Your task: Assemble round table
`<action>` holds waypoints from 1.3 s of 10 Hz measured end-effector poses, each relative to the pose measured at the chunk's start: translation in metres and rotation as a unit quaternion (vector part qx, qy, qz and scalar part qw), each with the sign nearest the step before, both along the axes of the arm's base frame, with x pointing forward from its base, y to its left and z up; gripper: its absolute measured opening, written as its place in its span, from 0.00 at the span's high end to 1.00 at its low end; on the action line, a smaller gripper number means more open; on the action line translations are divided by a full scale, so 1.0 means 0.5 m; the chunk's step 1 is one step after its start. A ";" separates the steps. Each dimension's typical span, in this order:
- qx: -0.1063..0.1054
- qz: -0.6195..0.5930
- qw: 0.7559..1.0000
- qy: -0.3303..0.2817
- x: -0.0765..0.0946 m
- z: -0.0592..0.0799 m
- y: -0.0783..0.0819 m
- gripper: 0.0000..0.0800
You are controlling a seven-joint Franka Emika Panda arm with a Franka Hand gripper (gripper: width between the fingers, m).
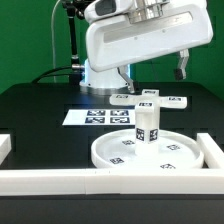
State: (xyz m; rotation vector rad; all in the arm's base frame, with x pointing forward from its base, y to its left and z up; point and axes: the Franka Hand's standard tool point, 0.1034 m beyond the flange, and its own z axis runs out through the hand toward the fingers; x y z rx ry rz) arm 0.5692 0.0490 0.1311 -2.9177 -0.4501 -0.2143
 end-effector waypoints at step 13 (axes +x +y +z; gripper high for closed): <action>-0.031 0.102 0.994 0.038 -0.042 -0.029 -0.006 0.19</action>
Offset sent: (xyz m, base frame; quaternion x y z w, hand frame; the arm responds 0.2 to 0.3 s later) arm 0.0000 0.0000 0.0000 0.0000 0.0000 -0.1938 0.9810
